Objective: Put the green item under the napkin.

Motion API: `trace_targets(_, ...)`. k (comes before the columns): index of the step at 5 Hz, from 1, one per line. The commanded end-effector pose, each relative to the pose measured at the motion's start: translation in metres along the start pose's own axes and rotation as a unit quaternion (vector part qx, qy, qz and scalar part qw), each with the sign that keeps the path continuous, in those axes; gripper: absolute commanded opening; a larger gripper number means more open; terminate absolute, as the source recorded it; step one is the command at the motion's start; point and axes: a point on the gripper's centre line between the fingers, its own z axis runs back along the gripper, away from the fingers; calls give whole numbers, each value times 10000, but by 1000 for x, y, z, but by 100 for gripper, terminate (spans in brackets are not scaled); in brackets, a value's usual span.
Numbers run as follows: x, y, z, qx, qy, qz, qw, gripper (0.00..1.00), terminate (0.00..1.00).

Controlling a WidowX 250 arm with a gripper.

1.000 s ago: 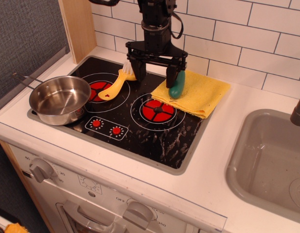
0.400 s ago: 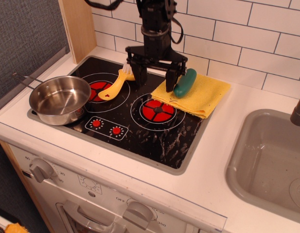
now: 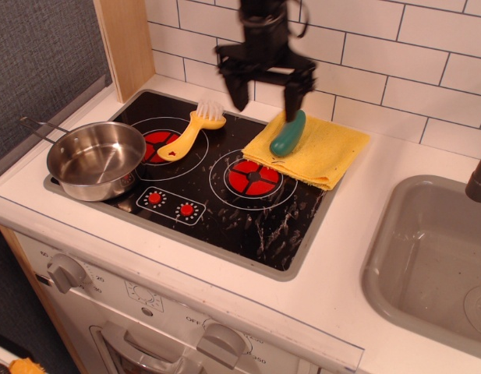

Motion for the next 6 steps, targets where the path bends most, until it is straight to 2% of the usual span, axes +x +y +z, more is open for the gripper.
trace_targets(1, 22, -34, -25, -13, 242, -416, 9988, 100, 0)
trace_targets(2, 23, -35, -32, 34, 334, -396, 9987, 0, 0)
trace_targets(3, 22, -33, -25, 68, 250, -370, 9990, 0, 0)
trace_targets(4, 19, -28, -5, 3, 38, -253, 9997, 0, 0)
trace_targets(6, 11, -14, 33, -362, -311, 58, 9988, 0, 0)
